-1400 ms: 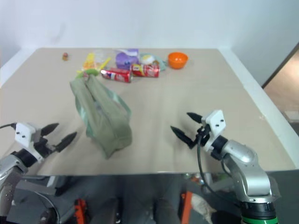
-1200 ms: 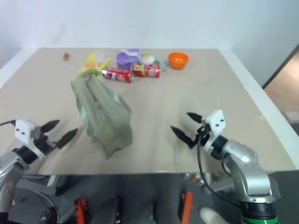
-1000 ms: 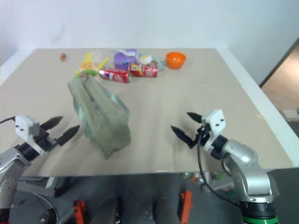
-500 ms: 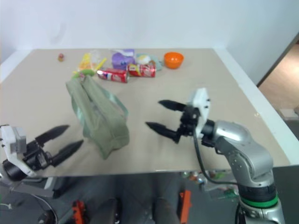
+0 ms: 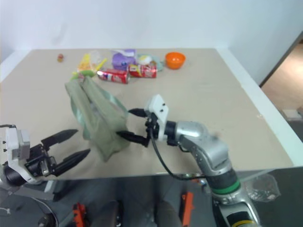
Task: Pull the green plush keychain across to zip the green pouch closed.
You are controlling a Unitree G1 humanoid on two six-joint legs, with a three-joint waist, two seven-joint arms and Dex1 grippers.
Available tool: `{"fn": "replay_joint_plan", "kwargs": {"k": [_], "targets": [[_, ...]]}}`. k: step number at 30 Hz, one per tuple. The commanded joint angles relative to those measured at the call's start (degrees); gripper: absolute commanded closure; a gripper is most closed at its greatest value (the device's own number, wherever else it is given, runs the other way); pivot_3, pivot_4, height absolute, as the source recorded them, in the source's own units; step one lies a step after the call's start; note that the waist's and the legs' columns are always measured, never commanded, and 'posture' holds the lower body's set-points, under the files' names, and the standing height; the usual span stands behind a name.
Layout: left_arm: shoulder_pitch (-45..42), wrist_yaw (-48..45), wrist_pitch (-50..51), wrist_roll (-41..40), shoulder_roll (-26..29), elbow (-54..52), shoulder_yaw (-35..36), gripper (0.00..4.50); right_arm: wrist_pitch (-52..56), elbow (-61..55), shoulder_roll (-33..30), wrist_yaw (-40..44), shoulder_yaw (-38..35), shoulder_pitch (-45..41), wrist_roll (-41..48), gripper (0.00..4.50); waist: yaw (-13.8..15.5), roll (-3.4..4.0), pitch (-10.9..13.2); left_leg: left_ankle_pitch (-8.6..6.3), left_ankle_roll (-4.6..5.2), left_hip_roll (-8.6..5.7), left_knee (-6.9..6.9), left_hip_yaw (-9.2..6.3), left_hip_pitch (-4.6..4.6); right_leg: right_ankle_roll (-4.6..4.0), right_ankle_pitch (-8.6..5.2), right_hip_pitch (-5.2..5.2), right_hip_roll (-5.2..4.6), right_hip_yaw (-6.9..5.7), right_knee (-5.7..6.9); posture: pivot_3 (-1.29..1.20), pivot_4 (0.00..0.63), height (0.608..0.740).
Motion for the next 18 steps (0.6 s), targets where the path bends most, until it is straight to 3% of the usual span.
{"fn": "replay_joint_plan", "kwargs": {"k": [1, 7, 12, 18], "targets": [[-0.93, 0.27, -1.06, 0.56, -0.18, -1.05, -0.55, 0.0, -0.38, -0.74, 0.66, 0.18, -1.23, -0.85, 0.34, 0.53, 0.01, 0.0, 0.0, 0.0, 0.0, 0.0, 0.0, -0.01, 0.0, 0.0, 0.0, 0.0, 0.0, 0.0, 0.0, 0.0, 0.15, 0.74], [-2.77, 0.03, -1.67, 2.09, -0.6, 0.88, -1.69, 0.0, 1.43, -2.65, -0.09, 0.72, -2.28, -0.01, 1.78, 2.44, -0.11, 0.0, 0.0, -0.01, -0.01, 0.06, 0.0, 0.03, 0.02, -0.03, 0.01, -0.01, 0.05, 0.02, 0.0, 0.0, 0.15, 0.74], [-4.64, -0.15, -2.01, 3.23, -1.18, 1.85, -3.34, 0.0, 2.15, -4.35, -1.27, 1.02, -2.83, 0.7, 2.6, 4.35, -0.09, 0.0, 0.0, -0.01, -0.01, 0.06, 0.0, 0.05, 0.01, -0.03, 0.01, -0.02, 0.05, 0.04, 0.0, 0.0, 0.15, 0.74], [-5.7, -0.38, -2.15, 3.75, -1.45, 2.24, -4.13, 0.0, 2.98, -6.01, -2.39, 1.18, -3.44, 0.96, 3.4, 4.45, -0.15, 0.0, 0.0, -0.01, -0.01, 0.07, -0.01, 0.08, 0.01, -0.03, 0.01, -0.04, 0.06, 0.07, 0.0, 0.0, 0.15, 0.74]]}}
